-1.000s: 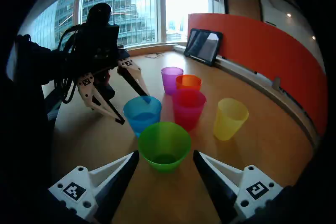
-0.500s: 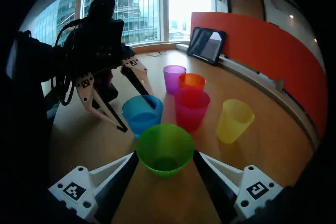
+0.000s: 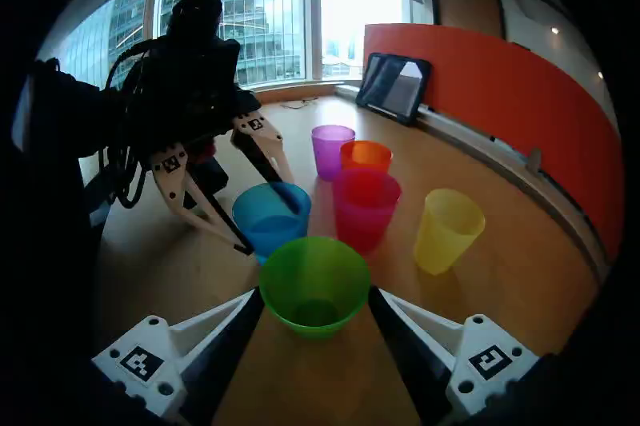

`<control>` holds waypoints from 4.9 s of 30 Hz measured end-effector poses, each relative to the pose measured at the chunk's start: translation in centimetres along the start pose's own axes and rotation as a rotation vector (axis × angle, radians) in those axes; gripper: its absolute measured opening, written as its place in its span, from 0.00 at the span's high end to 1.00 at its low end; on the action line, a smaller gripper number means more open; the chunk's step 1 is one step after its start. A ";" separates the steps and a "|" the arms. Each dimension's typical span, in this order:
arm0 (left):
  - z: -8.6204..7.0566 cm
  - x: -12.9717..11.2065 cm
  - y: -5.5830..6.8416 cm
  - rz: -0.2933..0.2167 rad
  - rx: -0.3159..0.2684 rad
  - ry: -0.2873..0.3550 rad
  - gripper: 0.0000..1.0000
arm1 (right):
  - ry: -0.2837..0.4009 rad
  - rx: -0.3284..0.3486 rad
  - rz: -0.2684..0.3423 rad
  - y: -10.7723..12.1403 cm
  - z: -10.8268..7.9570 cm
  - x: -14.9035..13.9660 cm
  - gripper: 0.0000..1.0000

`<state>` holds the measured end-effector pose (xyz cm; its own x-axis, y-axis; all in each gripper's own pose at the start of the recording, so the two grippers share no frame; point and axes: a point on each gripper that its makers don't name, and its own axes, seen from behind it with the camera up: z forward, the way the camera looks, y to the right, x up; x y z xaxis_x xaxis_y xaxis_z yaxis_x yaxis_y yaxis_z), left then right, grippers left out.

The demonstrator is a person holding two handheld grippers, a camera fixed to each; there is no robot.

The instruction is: Pour water

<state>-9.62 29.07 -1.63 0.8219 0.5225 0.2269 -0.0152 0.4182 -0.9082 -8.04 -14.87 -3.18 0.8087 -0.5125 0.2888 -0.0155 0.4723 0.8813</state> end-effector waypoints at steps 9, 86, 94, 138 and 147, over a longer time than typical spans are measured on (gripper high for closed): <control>-0.2 0.0 0.0 -0.010 0.000 0.001 0.15 | 0.004 -0.003 0.007 -0.1 0.3 0.2 0.07; -17.1 13.6 -4.7 0.009 0.334 0.489 0.15 | 0.541 -0.154 0.032 -1.9 -4.9 18.8 0.08; -18.1 14.8 -5.4 0.091 0.390 0.489 0.15 | 0.543 -0.137 0.027 -2.5 -4.5 19.1 0.09; -21.4 20.9 -6.2 0.551 0.625 0.414 0.15 | 0.521 -0.055 -0.026 -6.0 -0.9 19.3 0.09; -21.9 21.7 -6.0 0.631 0.660 0.394 0.15 | 0.523 -0.044 -0.034 -6.5 -0.4 19.6 0.09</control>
<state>20.77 21.63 1.10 0.6823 0.5581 -0.4723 -0.7307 0.5405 -0.4170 8.19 -27.72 -3.41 0.9939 -0.1072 0.0247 0.0321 0.4973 0.8670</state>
